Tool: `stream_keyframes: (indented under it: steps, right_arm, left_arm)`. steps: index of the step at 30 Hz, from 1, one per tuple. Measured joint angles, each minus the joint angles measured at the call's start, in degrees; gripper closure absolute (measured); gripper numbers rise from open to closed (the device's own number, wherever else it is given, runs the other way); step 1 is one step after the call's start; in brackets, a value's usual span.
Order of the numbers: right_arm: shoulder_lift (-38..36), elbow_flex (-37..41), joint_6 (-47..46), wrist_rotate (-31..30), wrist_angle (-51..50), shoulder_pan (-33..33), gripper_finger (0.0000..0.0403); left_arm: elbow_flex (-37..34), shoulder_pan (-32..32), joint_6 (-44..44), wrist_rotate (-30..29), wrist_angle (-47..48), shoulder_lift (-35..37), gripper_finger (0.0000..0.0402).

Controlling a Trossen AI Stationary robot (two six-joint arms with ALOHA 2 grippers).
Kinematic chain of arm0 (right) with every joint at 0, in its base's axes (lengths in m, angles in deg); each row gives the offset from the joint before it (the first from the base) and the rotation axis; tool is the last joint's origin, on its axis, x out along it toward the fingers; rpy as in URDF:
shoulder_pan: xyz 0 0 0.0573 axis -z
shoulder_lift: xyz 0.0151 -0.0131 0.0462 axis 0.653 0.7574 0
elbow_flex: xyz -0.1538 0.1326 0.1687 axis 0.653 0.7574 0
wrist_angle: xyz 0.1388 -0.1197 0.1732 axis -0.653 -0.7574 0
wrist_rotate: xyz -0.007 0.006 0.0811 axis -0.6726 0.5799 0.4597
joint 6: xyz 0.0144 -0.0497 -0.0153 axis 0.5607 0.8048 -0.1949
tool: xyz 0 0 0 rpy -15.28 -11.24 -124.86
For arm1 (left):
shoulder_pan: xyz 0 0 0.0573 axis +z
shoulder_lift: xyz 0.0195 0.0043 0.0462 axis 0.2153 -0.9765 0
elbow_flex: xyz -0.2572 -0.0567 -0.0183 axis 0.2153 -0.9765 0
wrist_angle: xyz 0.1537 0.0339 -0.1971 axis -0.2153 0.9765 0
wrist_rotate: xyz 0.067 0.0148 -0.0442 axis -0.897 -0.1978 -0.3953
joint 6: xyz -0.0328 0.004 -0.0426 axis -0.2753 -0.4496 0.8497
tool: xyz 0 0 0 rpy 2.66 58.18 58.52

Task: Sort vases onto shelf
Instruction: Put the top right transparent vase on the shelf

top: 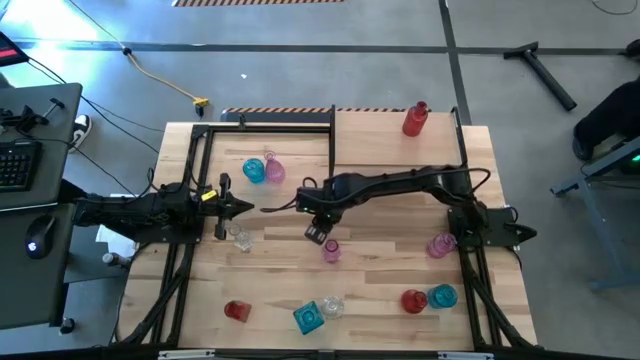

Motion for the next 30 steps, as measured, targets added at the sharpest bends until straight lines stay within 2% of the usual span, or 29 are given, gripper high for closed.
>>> stream_keyframes:
  steps: [9,19,30]
  right_arm:
    - [-0.1,0.0,0.0,-0.8,-0.1,0.0,0.0306]
    - [-0.1,0.0,0.8,-0.8,0.2,0.0,0.0393]
    - [-0.1,-0.1,1.3,1.9,0.2,0.5,0.0399]
  left_arm:
    - [0.0,0.0,0.0,0.0,0.0,0.0,0.0401]
    - [0.0,0.0,0.0,0.0,0.0,0.0,0.0401]
    - [0.0,0.0,0.0,0.0,0.0,0.0,0.0401]
